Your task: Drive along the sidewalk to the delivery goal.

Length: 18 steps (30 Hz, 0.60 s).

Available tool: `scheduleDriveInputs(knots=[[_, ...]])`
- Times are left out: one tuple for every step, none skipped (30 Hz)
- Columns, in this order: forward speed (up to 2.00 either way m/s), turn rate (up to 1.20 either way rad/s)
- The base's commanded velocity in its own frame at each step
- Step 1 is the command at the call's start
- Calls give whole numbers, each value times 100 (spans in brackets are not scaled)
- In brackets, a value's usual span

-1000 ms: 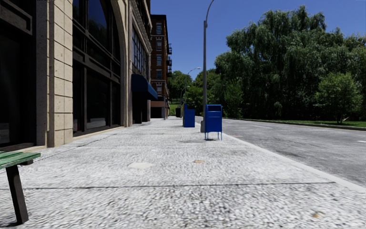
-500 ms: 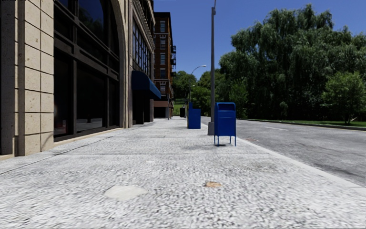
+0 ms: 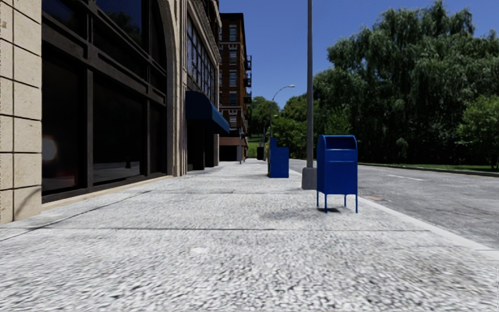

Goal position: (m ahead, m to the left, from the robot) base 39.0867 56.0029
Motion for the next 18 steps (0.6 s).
scheduleDriveInputs(knots=[[200,23],[200,23],[200,23],[200,23],[200,23],[200,23],[200,23],[200,23],[200,23],[200,23],[200,23],[200,23],[200,23],[200,23],[200,23],[200,23],[200,0],[200,0]])
